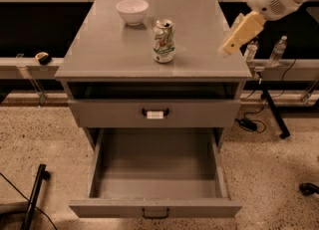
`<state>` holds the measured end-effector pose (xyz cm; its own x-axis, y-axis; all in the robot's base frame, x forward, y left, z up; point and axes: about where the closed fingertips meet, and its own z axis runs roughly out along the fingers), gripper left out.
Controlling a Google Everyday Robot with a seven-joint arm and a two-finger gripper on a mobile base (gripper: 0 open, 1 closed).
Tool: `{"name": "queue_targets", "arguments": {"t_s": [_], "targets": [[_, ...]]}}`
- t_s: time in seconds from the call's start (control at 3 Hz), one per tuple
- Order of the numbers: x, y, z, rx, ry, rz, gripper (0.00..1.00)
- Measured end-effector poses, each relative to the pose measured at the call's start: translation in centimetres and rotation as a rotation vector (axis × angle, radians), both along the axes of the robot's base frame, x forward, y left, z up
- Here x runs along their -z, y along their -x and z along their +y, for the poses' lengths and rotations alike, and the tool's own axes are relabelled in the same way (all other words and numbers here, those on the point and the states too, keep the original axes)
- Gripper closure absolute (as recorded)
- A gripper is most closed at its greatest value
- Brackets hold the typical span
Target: Place 7up can into middle drawer
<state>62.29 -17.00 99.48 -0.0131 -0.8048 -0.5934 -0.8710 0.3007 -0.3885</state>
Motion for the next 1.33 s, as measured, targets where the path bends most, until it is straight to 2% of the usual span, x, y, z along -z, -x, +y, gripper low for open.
{"name": "queue_targets", "arguments": {"t_s": [0.33, 0.67, 1.0, 1.33], "targets": [[1.9, -4.8, 4.4, -0.024, -0.243, 0.015, 0.00], [4.9, -8.3, 9.1, -0.004, -0.453, 0.070, 0.00], [6.6, -9.6, 12.3, -0.013, -0.528, 0.112, 0.00], [7.4, -11.0, 14.1, 0.006, -0.581, 0.134, 0.00]]}}
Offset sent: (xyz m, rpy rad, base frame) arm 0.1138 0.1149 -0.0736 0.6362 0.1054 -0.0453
